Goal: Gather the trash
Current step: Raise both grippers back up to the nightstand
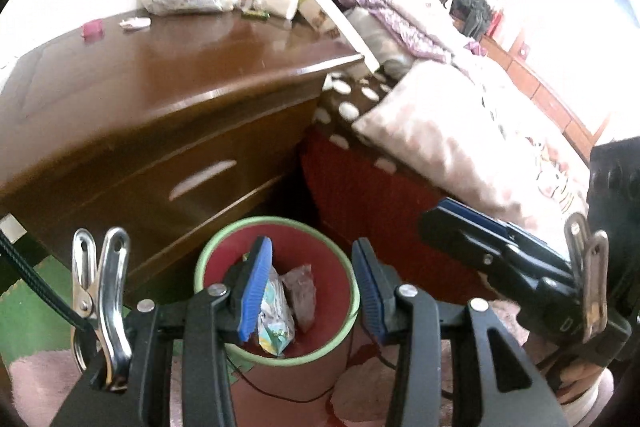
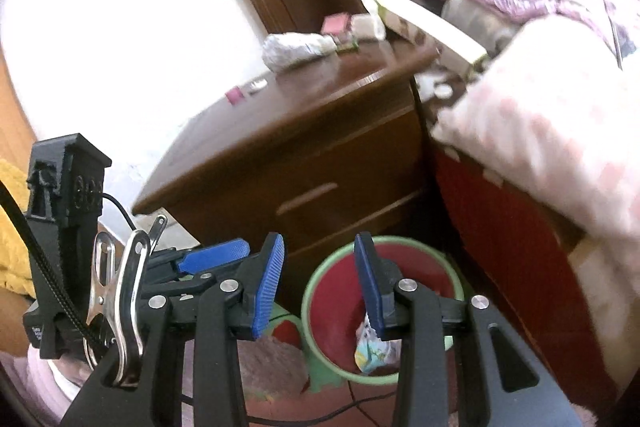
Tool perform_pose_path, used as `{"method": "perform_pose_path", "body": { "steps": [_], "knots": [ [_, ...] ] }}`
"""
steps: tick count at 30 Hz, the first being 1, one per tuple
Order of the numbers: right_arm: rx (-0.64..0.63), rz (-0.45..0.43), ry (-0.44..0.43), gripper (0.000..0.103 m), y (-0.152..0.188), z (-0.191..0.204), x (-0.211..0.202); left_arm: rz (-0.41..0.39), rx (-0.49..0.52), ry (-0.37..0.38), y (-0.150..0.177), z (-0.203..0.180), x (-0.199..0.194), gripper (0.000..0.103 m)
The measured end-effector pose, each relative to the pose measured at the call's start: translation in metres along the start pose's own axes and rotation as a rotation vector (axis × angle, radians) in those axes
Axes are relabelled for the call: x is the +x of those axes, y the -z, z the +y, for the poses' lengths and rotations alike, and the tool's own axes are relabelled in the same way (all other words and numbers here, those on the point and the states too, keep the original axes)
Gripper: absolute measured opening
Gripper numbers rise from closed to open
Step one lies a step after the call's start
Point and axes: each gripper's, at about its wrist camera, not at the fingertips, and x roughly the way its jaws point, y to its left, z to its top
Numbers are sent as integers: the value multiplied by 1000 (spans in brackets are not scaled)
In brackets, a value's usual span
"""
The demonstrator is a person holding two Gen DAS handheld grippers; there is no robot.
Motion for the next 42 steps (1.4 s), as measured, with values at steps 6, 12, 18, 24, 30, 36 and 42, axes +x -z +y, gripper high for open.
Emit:
{"method": "perform_pose_path", "body": {
  "steps": [6, 12, 18, 24, 30, 36, 42],
  "knots": [
    [-58, -40, -11, 38, -23, 18, -20, -65, 19, -49, -27, 7, -28, 44],
    [-82, -71, -32, 38, -39, 30, -29, -69, -15, -53, -55, 22, -44, 44],
    [-94, -75, -29, 38, -55, 36, -25, -98, -7, -91, -83, 34, -57, 44],
    [-110, -86, -26, 38, -71, 42, -20, -140, 9, -148, -112, 53, -67, 46],
    [-128, -86, -18, 38, -88, 48, -7, -153, 8, -195, -131, 73, -65, 48],
    [-158, -77, -18, 38, -106, 53, 13, -163, -12, -260, -159, 102, -66, 48],
    [-170, -68, 6, 39, -120, 54, 34, -181, -78, -271, -187, 135, -64, 54]
  ]
}}
